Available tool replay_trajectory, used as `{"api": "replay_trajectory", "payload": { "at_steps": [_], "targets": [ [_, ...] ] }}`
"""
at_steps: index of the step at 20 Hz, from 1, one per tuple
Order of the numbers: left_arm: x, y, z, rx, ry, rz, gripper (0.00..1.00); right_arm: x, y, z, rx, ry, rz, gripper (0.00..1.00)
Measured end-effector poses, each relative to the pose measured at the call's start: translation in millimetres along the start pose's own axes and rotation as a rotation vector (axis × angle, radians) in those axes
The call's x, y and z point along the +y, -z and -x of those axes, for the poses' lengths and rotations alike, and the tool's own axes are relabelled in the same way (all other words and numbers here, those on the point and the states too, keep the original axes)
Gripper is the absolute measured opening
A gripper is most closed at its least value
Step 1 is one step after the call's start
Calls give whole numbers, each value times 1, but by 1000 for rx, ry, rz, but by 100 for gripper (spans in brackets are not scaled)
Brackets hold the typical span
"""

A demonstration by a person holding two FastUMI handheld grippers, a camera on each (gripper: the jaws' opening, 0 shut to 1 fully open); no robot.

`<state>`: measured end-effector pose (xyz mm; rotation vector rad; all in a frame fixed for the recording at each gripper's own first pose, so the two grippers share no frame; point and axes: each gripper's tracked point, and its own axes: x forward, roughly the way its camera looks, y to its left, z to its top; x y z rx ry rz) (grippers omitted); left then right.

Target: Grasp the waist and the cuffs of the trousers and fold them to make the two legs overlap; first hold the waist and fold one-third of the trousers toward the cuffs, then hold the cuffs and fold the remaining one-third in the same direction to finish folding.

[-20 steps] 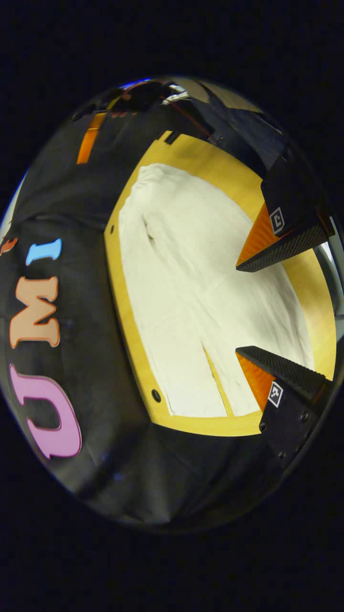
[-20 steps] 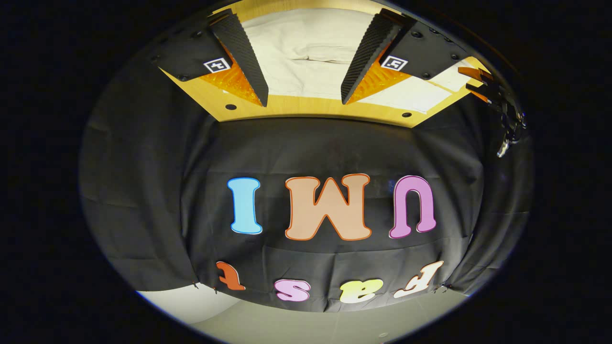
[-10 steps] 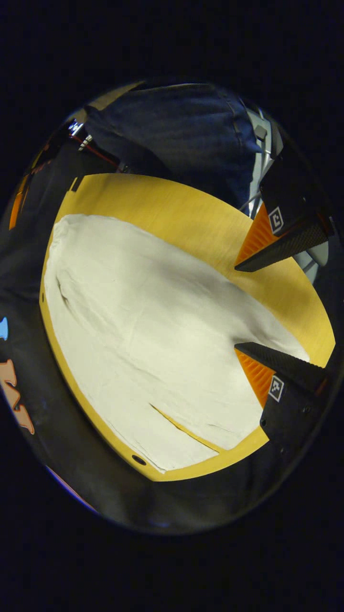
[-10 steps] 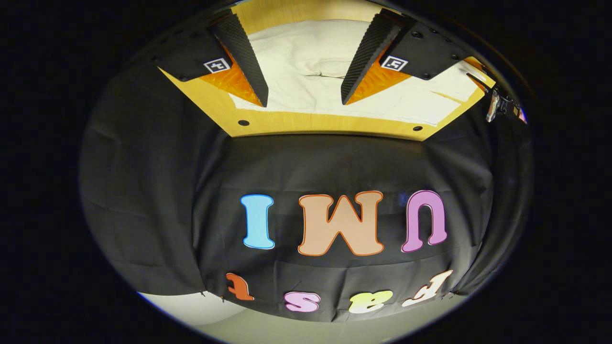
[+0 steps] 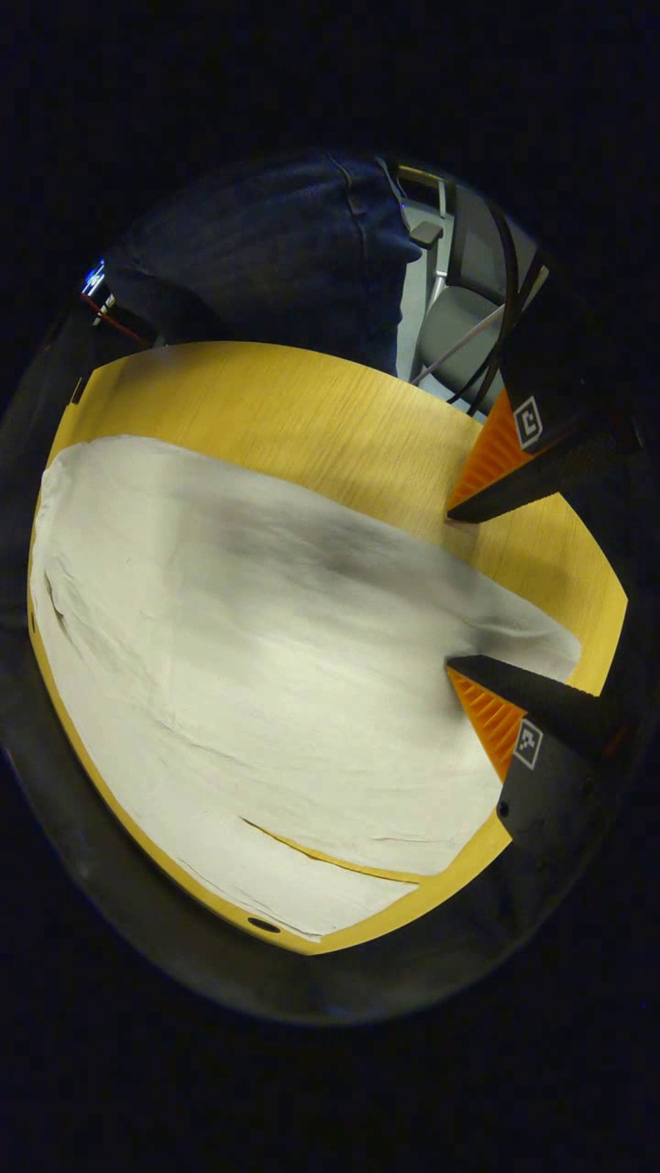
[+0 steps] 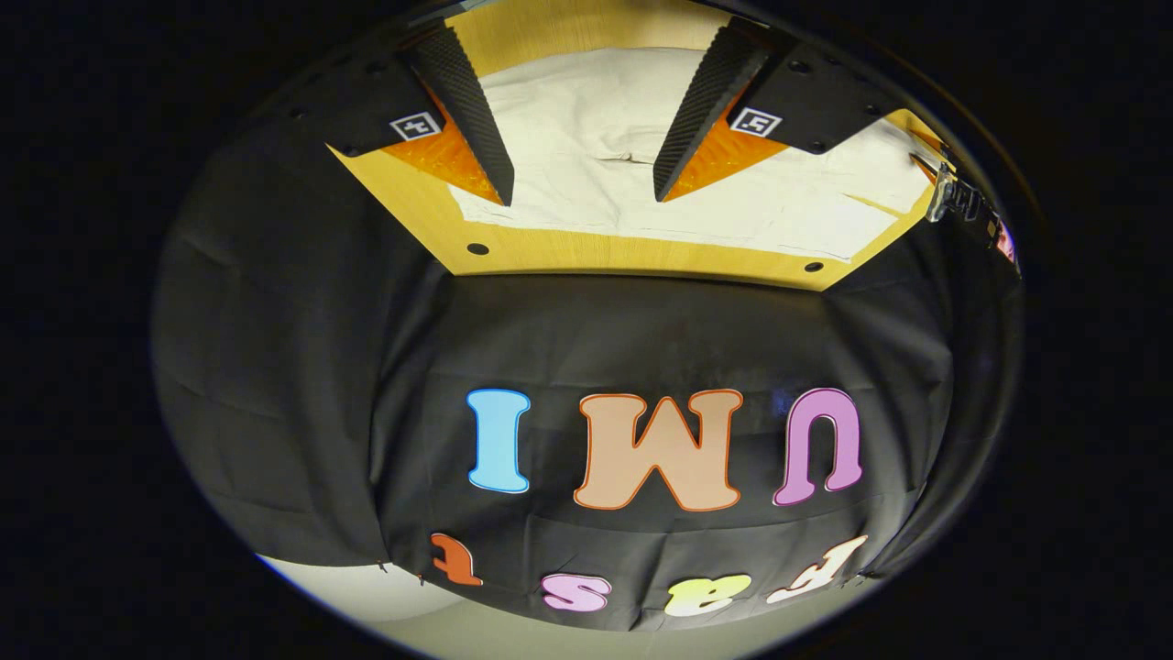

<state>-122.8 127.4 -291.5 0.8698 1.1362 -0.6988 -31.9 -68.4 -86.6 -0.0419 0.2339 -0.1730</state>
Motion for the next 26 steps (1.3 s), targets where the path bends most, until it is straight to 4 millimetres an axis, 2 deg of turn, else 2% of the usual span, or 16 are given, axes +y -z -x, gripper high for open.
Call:
{"api": "replay_trajectory", "payload": {
  "at_steps": [7,9,13,18,20,23,26],
  "targets": [
    [4,2,-3,92,36,-67,89,7,15,-10,35,-26,-3,98],
    [7,1,-4,111,38,-87,83,12,19,-16,46,-48,3,98],
    [18,3,-4,150,36,-123,60,20,28,-29,76,-101,23,98],
    [34,2,-6,169,13,-118,13,28,35,-45,101,-150,41,98],
    [34,2,-7,168,17,-146,3,28,40,-49,114,-172,65,98],
    [35,3,-6,186,25,-168,1,30,52,-60,156,-238,147,98],
    [35,3,-7,194,38,-162,1,17,79,-70,233,-305,293,98]
  ]
}}
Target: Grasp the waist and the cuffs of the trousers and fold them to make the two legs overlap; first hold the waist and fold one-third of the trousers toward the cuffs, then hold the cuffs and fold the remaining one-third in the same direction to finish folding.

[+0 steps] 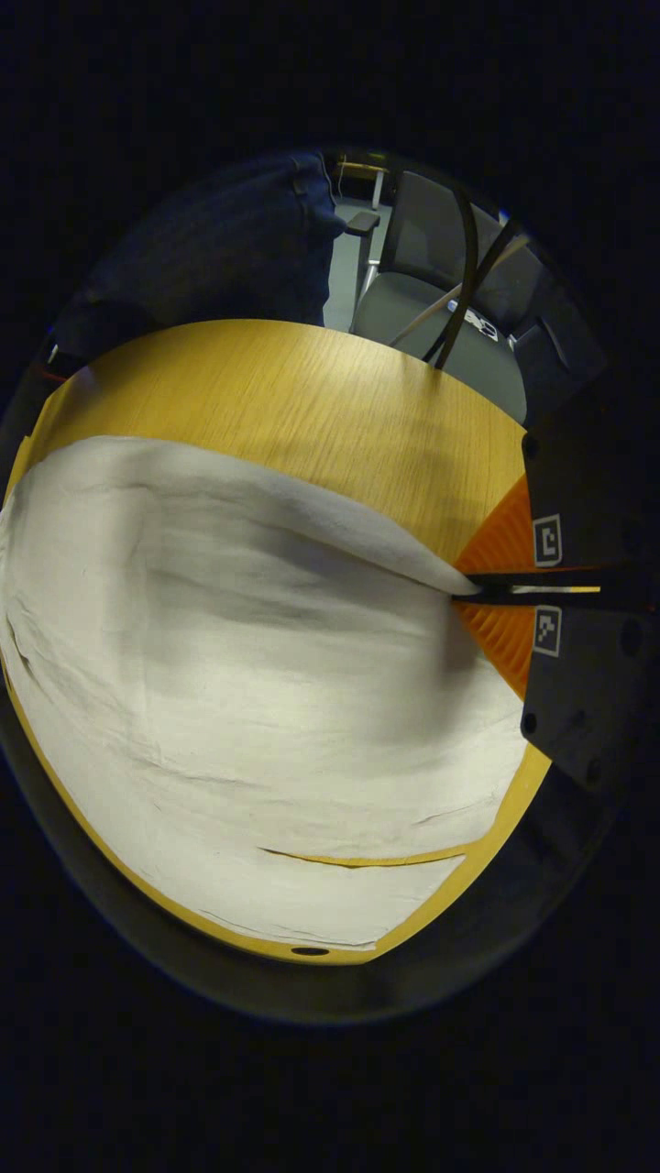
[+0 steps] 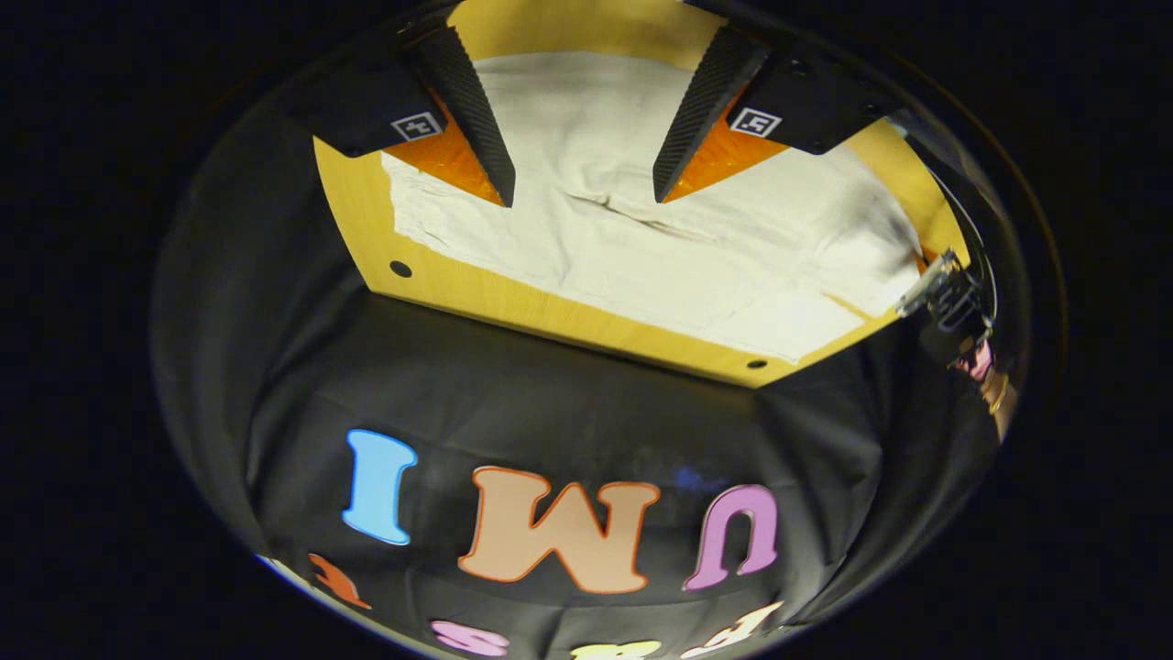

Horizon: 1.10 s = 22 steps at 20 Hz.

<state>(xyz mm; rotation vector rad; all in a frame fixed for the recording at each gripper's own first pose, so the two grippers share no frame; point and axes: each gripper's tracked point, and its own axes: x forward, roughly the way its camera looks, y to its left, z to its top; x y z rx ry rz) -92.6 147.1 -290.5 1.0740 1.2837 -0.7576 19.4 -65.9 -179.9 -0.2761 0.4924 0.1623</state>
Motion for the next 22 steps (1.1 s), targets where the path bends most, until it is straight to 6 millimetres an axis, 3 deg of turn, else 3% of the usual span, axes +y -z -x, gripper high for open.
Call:
{"api": "replay_trajectory", "payload": {
  "at_steps": [7,15,17,22],
  "targets": [
    [0,0,-1,7,15,-1,1,-36,86,-4,282,-138,243,98],
    [1,-1,-1,48,53,-8,1,-51,170,4,576,-338,504,98],
    [-1,1,1,58,53,-13,1,-50,186,3,639,-374,551,98],
    [1,-2,-1,64,43,-18,1,-45,203,-3,722,-429,597,98]
  ]
}}
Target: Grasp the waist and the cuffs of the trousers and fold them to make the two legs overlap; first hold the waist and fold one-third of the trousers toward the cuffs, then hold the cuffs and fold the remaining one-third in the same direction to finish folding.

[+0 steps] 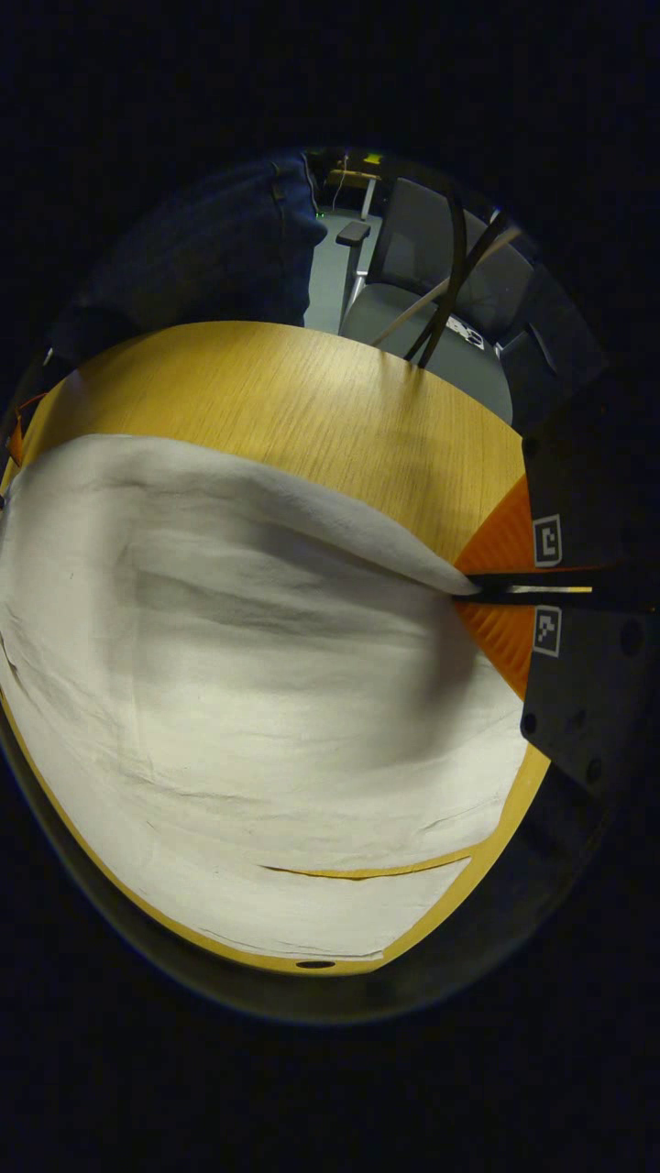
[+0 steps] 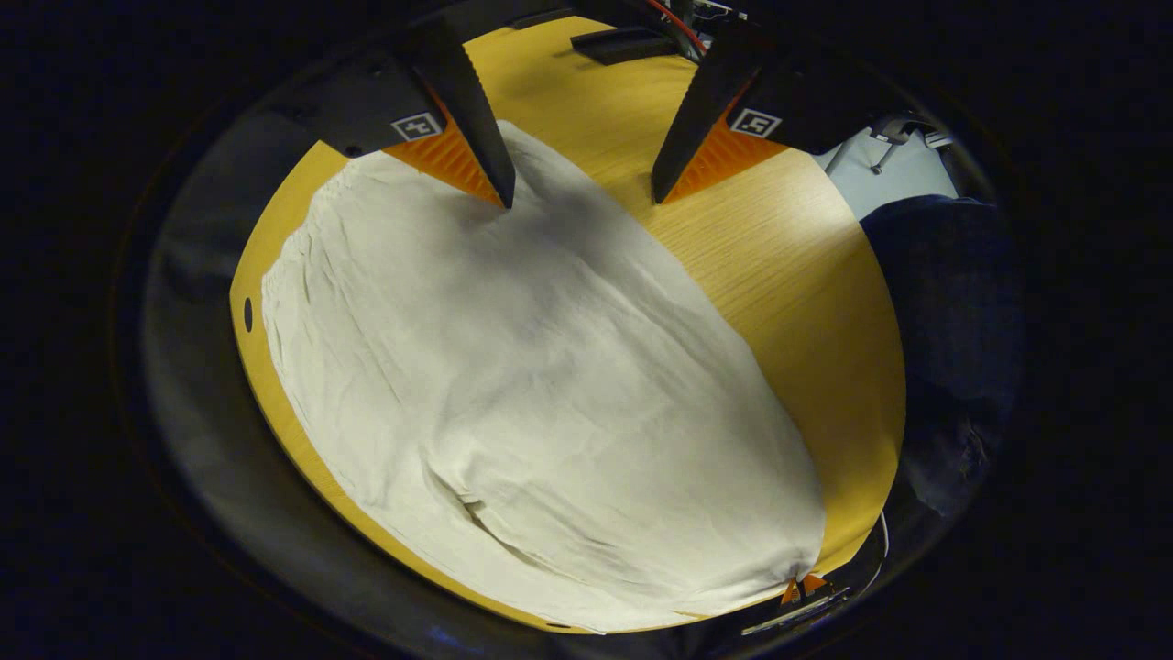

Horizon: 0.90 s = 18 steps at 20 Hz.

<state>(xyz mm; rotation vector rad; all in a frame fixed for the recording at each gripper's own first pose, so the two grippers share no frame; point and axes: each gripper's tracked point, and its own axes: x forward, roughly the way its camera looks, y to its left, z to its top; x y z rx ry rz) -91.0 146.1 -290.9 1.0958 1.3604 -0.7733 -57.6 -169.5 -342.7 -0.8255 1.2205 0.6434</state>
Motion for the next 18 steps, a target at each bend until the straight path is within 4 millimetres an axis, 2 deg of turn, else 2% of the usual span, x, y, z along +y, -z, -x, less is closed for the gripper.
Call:
{"api": "replay_trajectory", "payload": {
  "at_steps": [1,2,3,4,5,7,8,9,11,12,13,14,15,16,18],
  "targets": [
    [0,-1,0,6,0,-3,1,2,-2,-1,2,-17,4,98],
    [0,1,1,8,0,-6,1,2,-3,-1,7,-25,13,92],
    [1,1,1,9,2,-10,1,5,-2,-3,14,-39,14,92],
    [0,1,0,10,5,-10,1,7,-2,-3,23,-58,6,86],
    [-1,-1,1,13,8,-10,1,7,-1,-4,36,-68,-4,91],
    [0,0,0,19,14,-15,1,6,-1,-3,60,-68,-13,89],
    [1,0,0,20,16,-15,1,6,-1,-3,82,-64,-16,81],
    [1,-1,-1,19,16,-11,1,6,0,-2,103,-64,-26,87],
    [0,0,0,12,14,-1,1,4,0,-1,134,-61,-23,79],
    [0,0,0,8,14,4,1,2,0,-1,137,-58,-13,68],
    [-1,-1,0,4,13,8,1,-1,0,-2,137,-51,-8,64],
    [-1,-1,0,1,13,10,1,-4,0,-2,137,-44,-8,50],
    [-1,-1,0,-3,12,9,1,-8,0,-3,137,-35,-7,48],
    [-1,-1,-1,-5,13,8,1,-15,0,-3,134,-17,-5,32],
    [-1,-1,-1,-10,13,12,1,-19,-2,-4,123,7,6,16]
  ]
}}
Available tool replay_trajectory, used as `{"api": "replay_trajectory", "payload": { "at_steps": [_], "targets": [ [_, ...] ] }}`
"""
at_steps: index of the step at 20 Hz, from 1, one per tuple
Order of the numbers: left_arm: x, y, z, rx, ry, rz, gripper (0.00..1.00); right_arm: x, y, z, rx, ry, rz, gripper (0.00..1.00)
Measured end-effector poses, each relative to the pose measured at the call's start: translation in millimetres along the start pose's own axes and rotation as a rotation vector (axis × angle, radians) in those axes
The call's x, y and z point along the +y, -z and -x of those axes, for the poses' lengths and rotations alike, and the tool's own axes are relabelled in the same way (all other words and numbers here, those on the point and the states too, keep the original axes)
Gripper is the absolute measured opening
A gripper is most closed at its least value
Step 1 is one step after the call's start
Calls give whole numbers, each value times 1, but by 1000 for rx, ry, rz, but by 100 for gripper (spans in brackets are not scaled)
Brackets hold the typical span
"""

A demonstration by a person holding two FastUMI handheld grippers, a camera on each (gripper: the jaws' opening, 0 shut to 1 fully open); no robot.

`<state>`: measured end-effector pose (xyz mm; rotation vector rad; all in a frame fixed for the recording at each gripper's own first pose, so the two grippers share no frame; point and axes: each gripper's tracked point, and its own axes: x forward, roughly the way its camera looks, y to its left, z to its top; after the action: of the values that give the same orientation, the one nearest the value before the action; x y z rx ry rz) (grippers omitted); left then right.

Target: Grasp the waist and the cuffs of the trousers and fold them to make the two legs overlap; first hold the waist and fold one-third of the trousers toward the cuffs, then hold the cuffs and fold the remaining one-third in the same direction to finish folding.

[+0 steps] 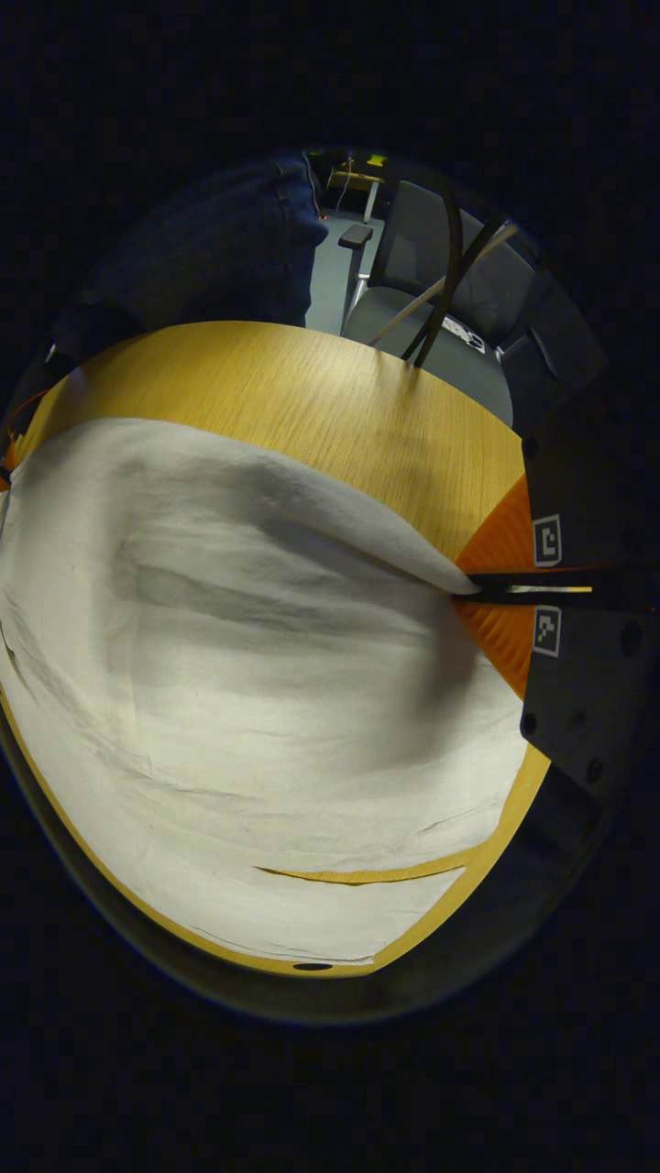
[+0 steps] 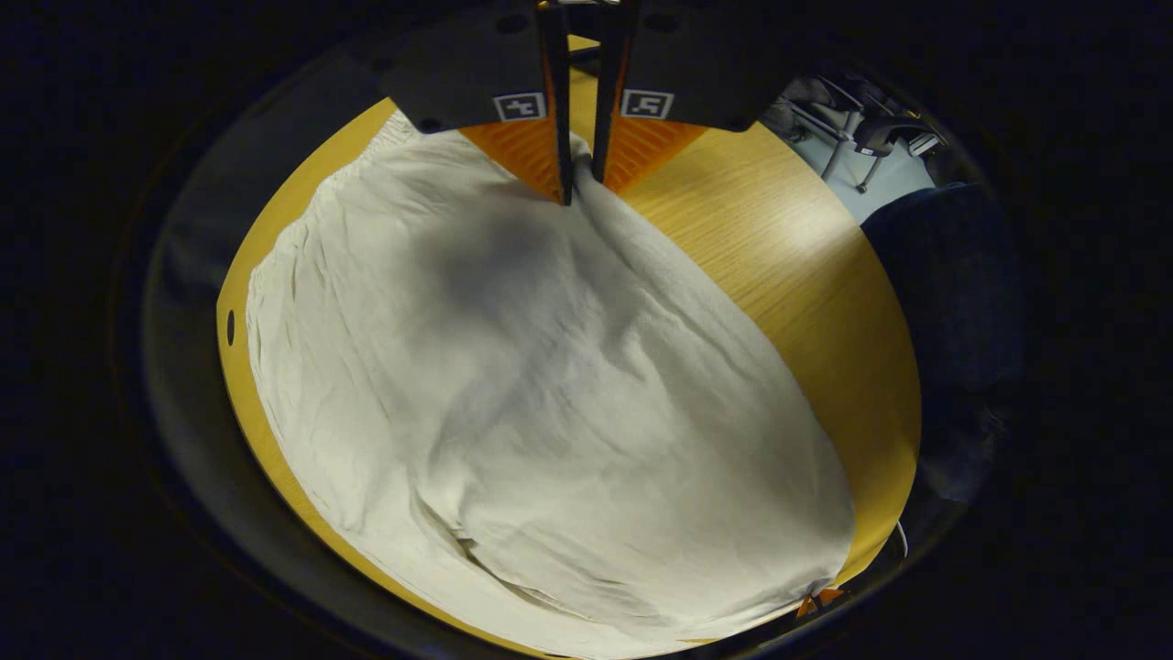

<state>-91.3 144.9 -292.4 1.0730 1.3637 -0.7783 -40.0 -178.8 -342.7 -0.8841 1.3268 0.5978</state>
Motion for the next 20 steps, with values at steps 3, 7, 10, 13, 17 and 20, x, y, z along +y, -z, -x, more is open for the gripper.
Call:
{"api": "replay_trajectory", "payload": {
  "at_steps": [3,7,10,13,17,20],
  "targets": [
    [-1,-1,-1,-15,-5,5,1,1,1,1,-6,6,3,7],
    [1,-3,-2,-61,-31,15,0,0,1,1,-14,31,-25,5],
    [1,-4,-3,-104,-78,72,0,-2,0,2,-50,74,-95,5],
    [0,-13,-3,-187,-139,232,0,-4,-1,8,-106,133,-222,5],
    [16,-45,12,-382,-216,526,0,-15,-7,21,-187,227,-387,5],
    [46,-72,36,-529,-310,709,0,-30,-19,35,-265,294,-513,5]
  ]
}}
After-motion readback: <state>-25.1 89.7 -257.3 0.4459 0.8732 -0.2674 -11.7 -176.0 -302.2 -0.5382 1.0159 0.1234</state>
